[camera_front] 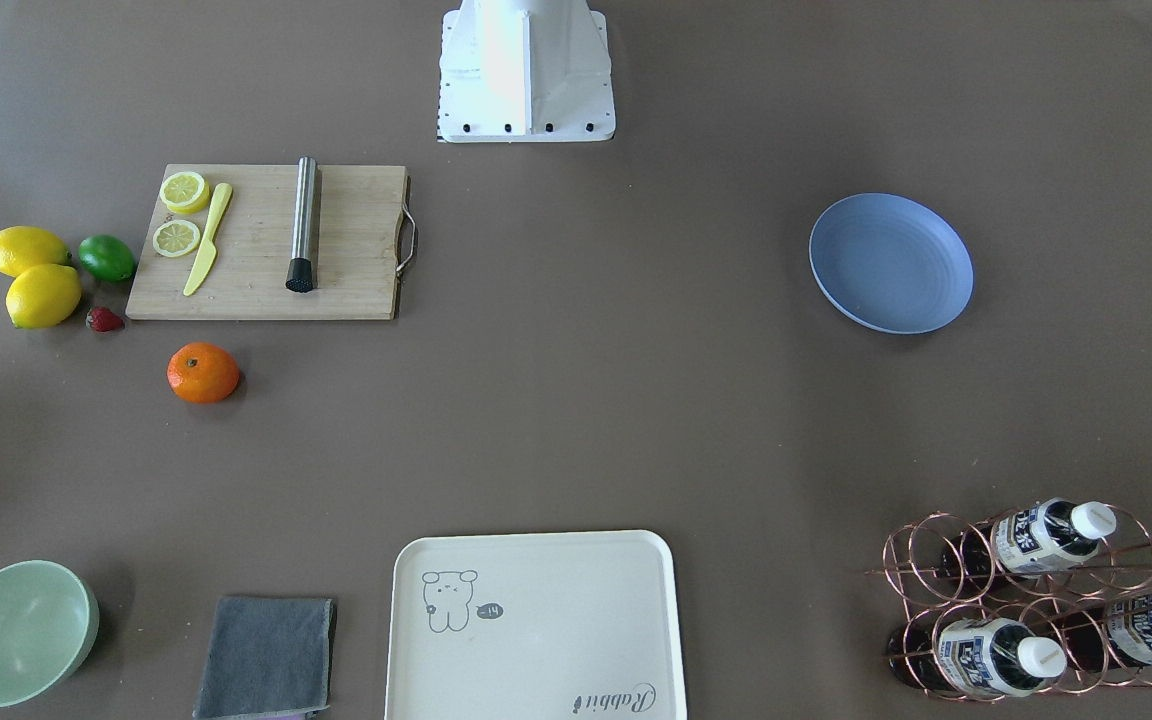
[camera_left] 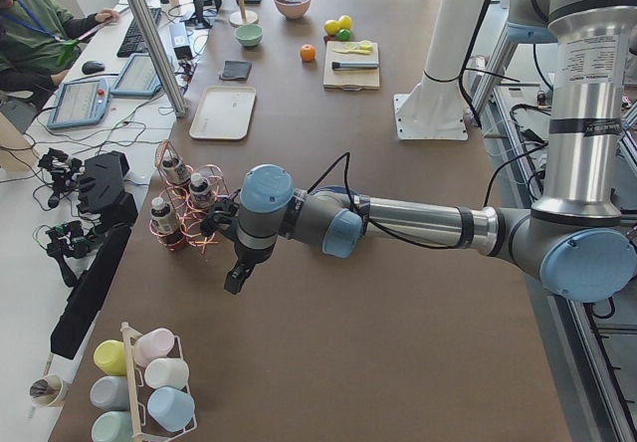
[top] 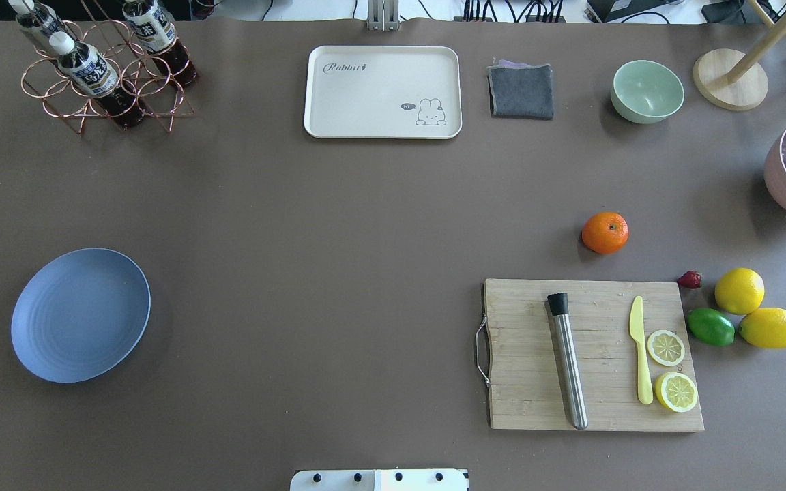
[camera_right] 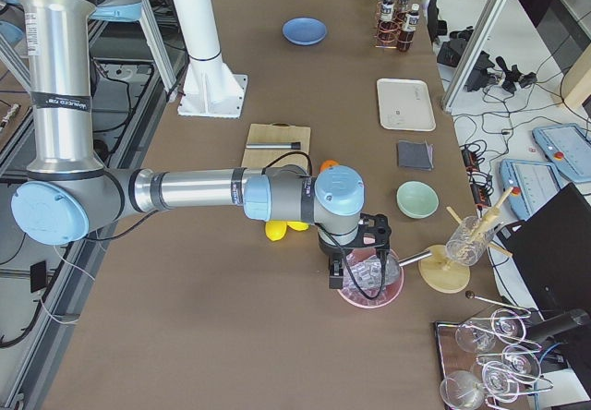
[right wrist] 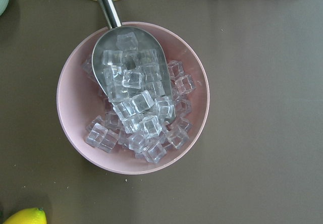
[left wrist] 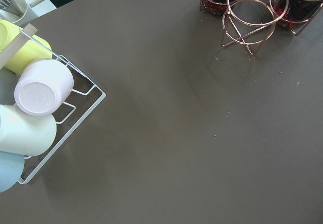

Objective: Pick orange to plate

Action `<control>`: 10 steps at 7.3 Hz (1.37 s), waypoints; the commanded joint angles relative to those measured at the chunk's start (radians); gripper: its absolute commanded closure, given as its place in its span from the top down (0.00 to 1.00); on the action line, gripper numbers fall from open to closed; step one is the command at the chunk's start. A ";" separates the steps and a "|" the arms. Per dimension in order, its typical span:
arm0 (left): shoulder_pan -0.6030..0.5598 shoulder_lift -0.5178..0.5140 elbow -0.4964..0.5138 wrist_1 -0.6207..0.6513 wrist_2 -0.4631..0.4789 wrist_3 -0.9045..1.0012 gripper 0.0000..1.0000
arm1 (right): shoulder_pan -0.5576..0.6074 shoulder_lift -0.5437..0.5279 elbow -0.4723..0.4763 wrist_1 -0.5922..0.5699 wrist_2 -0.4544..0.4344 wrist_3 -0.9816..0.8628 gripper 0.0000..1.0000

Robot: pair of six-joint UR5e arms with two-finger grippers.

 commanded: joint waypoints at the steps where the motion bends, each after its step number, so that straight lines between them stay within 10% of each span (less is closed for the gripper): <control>1: 0.000 0.007 0.015 -0.033 -0.005 0.001 0.98 | -0.006 0.003 0.006 -0.001 0.016 0.004 1.00; 4: 0.110 0.021 0.024 -0.212 -0.100 -0.285 0.98 | -0.009 0.001 0.006 0.001 0.052 0.005 1.00; 8: 0.318 0.091 0.209 -0.772 -0.090 -0.731 0.98 | -0.044 -0.035 0.006 0.148 0.078 0.025 1.00; 10: 0.459 0.093 0.216 -0.912 0.031 -0.921 0.98 | -0.097 -0.037 0.008 0.214 0.093 0.140 1.00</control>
